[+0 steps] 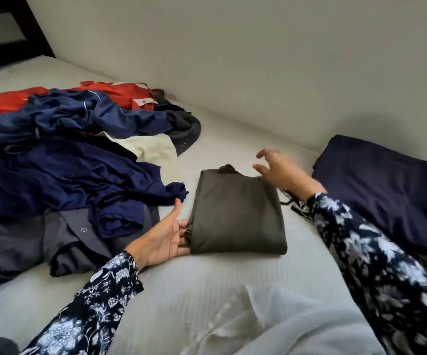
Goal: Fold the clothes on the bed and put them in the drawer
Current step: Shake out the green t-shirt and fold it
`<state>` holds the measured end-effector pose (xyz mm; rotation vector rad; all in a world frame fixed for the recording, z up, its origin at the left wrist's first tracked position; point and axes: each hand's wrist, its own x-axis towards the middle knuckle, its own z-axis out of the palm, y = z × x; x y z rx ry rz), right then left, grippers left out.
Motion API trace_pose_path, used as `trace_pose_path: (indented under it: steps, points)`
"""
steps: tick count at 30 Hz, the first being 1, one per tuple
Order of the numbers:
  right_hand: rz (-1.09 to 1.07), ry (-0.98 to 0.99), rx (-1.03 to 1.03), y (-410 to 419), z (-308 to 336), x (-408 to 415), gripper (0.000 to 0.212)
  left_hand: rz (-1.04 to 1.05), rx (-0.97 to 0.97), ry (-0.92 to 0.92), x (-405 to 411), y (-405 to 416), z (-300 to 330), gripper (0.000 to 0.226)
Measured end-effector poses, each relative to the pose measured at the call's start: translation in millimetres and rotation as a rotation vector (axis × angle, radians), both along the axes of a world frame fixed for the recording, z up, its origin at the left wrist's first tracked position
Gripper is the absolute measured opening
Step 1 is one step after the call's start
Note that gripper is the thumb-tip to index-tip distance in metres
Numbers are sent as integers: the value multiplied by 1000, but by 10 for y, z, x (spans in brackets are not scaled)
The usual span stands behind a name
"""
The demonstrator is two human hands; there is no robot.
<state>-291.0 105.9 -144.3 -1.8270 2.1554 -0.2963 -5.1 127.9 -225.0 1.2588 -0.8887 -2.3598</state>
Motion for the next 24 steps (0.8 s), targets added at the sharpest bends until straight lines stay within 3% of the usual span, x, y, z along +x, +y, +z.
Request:
trace_pose_path:
  steps: [3, 5, 9, 12, 15, 19, 22, 24]
  points:
    - [132, 124, -117, 416, -382, 273, 48, -60, -101, -52, -32, 23, 15, 47]
    - [296, 250, -264, 785, -552, 499, 58, -64, -166, -80, -60, 33, -11, 44]
    - [443, 414, -191, 1176, -964, 672, 77, 22, -310, -302, -206, 134, -55, 28]
    - [421, 430, -111, 1101, -1053, 708, 68, -9, -431, -483, -290, 134, -23, 24]
    - [430, 465, -103, 1051, -1026, 736, 54, -14, -344, -496, -383, 81, 135, 23]
    - [434, 367, -218, 1054, -616, 688, 47, -37, -335, -450, -500, -7, 571, 9]
    - [327, 287, -83, 1020, -242, 656, 49, 13, -404, -406, -518, -74, 911, 5]
    - [248, 180, -98, 997, -62, 618, 43, 45, -454, -398, -498, -97, 1087, 3]
